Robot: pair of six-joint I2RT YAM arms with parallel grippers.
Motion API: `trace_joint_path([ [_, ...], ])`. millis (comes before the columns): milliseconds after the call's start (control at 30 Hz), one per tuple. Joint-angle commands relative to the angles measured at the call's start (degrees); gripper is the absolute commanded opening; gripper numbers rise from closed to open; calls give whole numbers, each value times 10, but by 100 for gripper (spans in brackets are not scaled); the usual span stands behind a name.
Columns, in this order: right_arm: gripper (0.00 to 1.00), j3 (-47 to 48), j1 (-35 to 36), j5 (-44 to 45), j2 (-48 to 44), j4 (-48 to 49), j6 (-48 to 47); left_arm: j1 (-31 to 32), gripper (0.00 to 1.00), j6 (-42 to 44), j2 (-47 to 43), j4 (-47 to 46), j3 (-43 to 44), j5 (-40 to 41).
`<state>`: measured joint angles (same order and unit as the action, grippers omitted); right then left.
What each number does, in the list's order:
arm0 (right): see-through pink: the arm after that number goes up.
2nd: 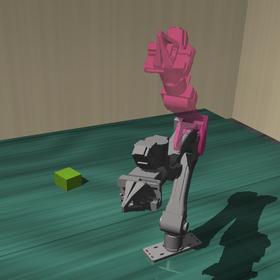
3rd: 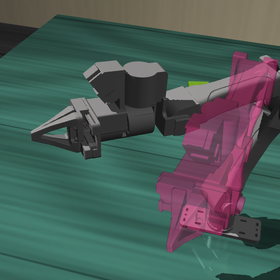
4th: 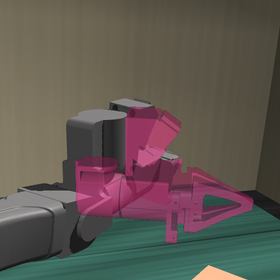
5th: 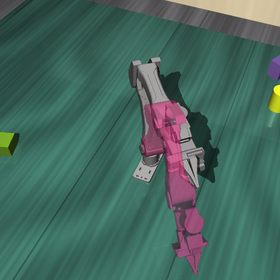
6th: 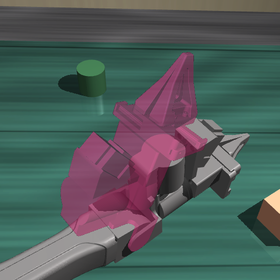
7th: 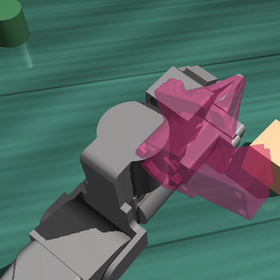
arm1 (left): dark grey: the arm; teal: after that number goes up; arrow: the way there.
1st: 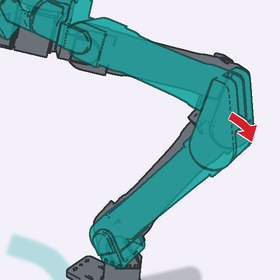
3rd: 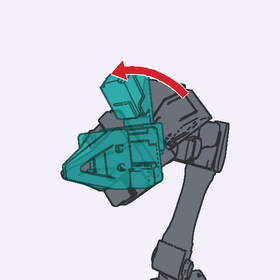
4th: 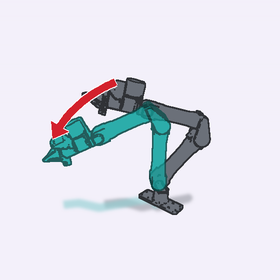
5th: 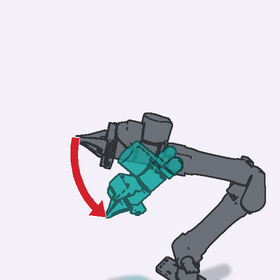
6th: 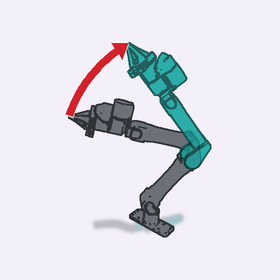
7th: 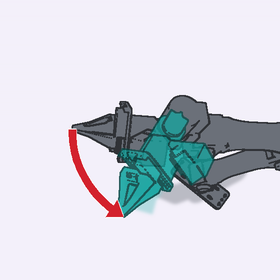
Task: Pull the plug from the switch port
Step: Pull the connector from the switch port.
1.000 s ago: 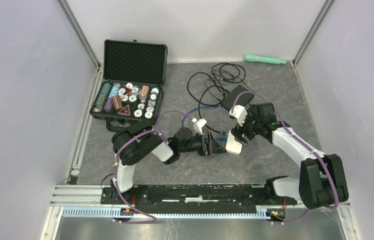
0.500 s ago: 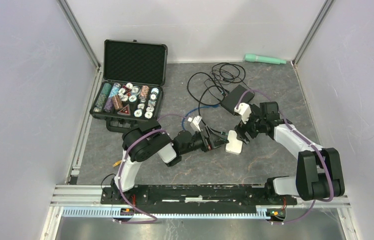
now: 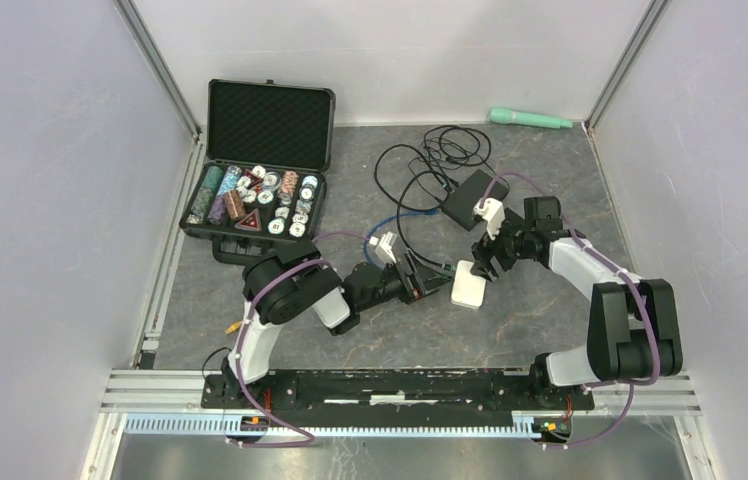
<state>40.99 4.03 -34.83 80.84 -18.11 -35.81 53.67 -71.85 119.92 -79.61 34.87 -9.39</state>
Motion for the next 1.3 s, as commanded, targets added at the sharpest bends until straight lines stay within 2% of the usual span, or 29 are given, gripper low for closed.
trace_joint_path([
  [0,86,31,-6,-81,28,-23,-12,-12,100,53,-30,104,-23,14],
  [133,86,22,-6,-101,52,-33,-20,-17,100,124,-82,198,-41,47],
  [400,85,6,-5,-113,59,-67,-31,-25,100,175,-95,282,-26,68],
  [800,86,-28,18,-150,37,-84,-17,-56,100,202,-93,281,-30,83],
  [833,86,-28,21,-149,37,-82,-16,-58,100,197,-91,337,-31,77],
  [867,86,-28,25,-147,38,-77,-13,-58,100,188,-89,265,-31,69],
  [1000,86,-34,36,-140,45,-56,5,-52,100,148,-76,242,-23,23],
  [1267,84,-37,46,-134,60,-26,14,-28,100,85,-65,220,-20,0],
])
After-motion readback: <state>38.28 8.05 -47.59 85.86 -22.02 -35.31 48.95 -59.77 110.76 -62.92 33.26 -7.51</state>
